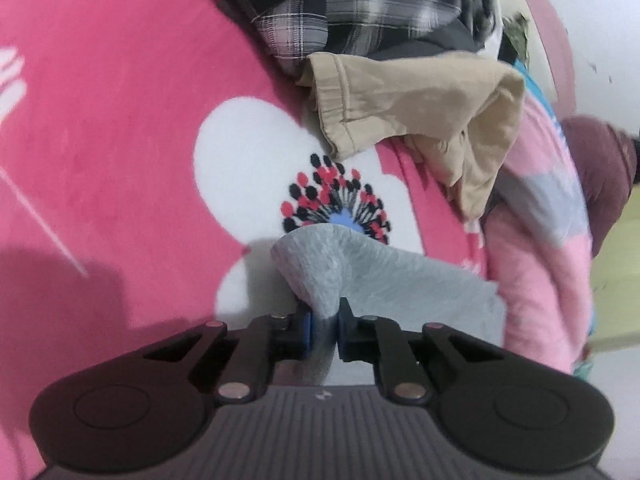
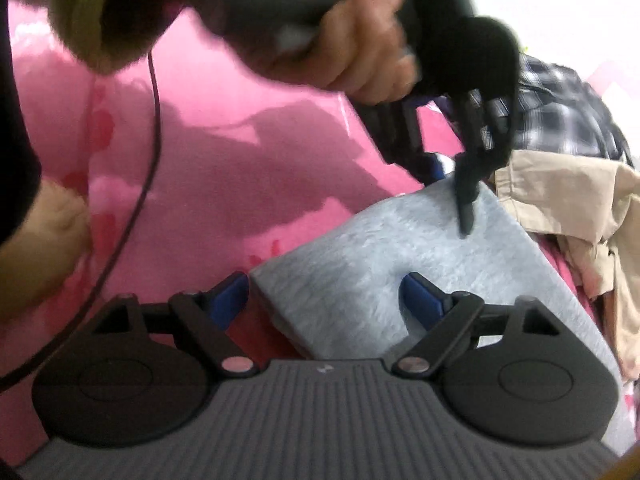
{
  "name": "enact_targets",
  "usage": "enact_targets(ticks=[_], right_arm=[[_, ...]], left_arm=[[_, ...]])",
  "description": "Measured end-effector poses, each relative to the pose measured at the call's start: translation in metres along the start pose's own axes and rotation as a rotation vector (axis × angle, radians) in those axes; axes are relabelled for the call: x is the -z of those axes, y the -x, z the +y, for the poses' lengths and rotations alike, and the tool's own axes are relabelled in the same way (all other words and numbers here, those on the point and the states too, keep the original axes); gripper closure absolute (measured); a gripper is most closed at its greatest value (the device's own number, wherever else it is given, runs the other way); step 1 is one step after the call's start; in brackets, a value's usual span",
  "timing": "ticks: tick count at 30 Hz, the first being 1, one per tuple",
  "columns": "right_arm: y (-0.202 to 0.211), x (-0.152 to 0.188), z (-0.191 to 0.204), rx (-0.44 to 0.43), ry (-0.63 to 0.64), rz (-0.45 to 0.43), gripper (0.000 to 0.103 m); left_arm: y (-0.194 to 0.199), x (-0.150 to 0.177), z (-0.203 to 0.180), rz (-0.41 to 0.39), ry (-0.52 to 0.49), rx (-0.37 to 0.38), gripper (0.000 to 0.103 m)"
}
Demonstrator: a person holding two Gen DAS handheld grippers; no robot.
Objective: Fold clothes
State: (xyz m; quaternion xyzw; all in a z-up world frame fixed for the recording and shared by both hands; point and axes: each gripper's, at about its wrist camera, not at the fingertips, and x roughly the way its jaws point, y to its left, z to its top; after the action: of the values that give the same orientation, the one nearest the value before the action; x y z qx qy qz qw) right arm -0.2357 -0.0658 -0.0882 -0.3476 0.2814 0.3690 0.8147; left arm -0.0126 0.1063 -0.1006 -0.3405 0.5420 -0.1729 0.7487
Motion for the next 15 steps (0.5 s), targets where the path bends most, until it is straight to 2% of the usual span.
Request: enact_targets(ticks=[2, 4, 6, 10, 12, 15], right_arm=[[0.000, 0.001, 0.006, 0.015, 0.009, -0.002, 0.019], [0.003, 0.000, 0.008, 0.028, 0.008, -0.007, 0.024], [0.008, 0.000, 0.003, 0.039, -0.019, -0.011, 0.042], [0.023, -0.001, -0.003, 0.054, -0.060, -0.036, 0.056], [0.033, -0.001, -0.004, 0.077, -0.073, -0.063, 0.070], [0.048, 0.000, -0.015, 0.098, -0.136, -0.115, 0.079]], left_arm=[[0.001, -0.001, 0.000, 0.003, 0.034, 0.014, 0.091], [0.002, -0.002, 0.001, 0.006, 0.068, 0.029, 0.091], [0.004, -0.003, 0.001, 0.008, 0.102, 0.043, 0.091], [0.007, -0.004, -0.005, -0.007, 0.122, 0.051, 0.092], [0.010, -0.005, -0.012, -0.019, 0.114, 0.058, 0.092], [0.016, -0.008, -0.030, -0.040, 0.087, 0.077, 0.092]])
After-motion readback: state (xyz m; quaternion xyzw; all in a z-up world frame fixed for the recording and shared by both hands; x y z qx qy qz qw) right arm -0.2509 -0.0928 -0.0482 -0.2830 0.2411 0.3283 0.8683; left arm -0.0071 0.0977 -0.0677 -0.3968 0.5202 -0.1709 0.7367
